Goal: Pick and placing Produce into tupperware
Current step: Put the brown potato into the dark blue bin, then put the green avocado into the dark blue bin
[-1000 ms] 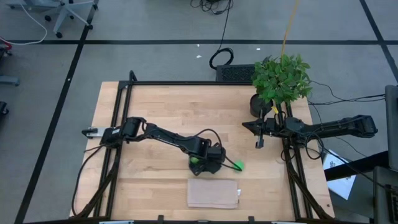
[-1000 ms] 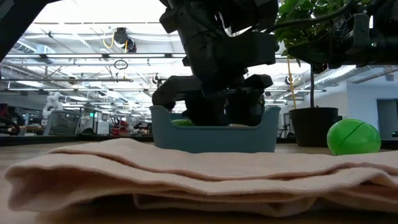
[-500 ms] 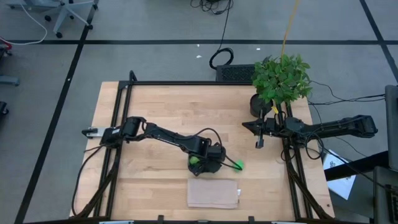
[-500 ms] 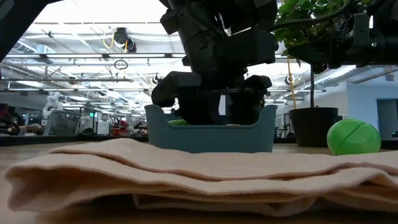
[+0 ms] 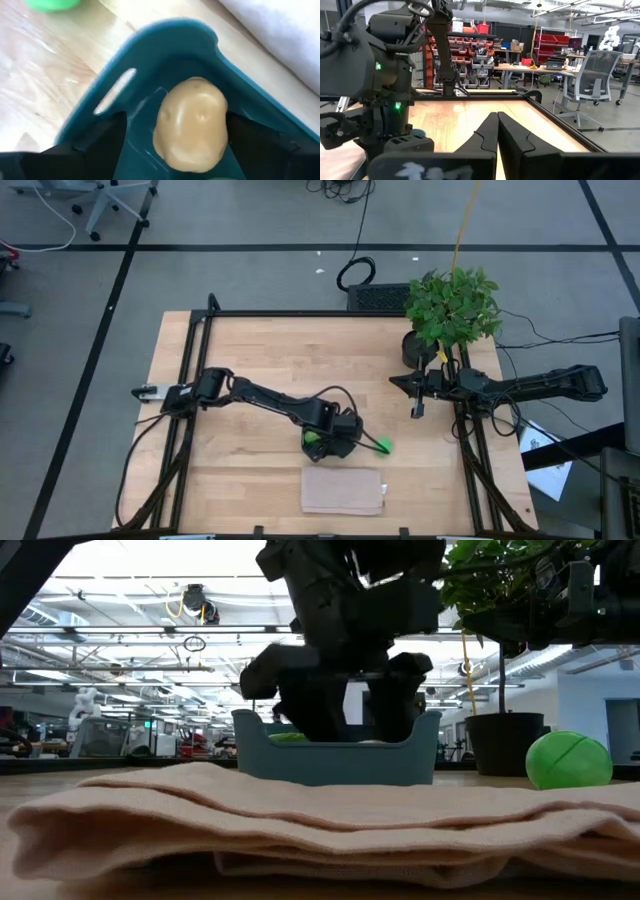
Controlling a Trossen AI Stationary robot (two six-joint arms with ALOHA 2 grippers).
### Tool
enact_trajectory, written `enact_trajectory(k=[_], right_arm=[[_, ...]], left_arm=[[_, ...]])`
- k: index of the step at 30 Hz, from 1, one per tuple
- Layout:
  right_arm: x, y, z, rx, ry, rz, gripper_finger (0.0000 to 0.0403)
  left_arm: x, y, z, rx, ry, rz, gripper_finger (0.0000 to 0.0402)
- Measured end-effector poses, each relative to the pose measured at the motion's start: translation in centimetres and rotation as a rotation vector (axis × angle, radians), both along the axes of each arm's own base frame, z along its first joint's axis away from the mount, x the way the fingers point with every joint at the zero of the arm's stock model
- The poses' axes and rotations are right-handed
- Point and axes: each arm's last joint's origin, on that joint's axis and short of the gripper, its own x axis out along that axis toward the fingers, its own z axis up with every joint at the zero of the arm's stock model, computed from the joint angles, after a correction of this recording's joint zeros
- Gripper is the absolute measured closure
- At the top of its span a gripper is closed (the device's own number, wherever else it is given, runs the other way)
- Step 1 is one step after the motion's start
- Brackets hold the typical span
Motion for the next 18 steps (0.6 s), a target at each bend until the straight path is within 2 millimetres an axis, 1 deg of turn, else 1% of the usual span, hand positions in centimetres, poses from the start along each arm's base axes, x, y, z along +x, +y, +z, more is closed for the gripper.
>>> enact_trajectory(k=[4, 7, 12, 15, 18], right_arm=[[0.0, 0.0, 0.0, 0.000, -0.002, 0.000, 0.0403], [0.0, 0.0, 0.0, 0.000, -0.002, 0.000, 0.0403], [0.0, 0.0, 0.0, 0.000, -0.002, 0.000, 0.0403], [0.0, 0.0, 0.0, 0.000, -0.002, 0.000, 0.0403], [0.0, 0.0, 0.0, 0.000, -0.003, 0.000, 0.0403]], left_arm=[[0.2, -0.1, 0.7, 0.000, -0.011, 0.010, 0.0070], [0.4, -0.3, 1.6, -0.002, -0.017, 0.012, 0.0071], [0.3, -0.7, 2.7, 0.036, -0.006, 0.013, 0.0070], [0.4, -0.8, 3.4, 0.044, -0.011, 0.015, 0.0076], [0.3, -0.9, 3.9, 0.097, -0.011, 0.029, 0.0085]])
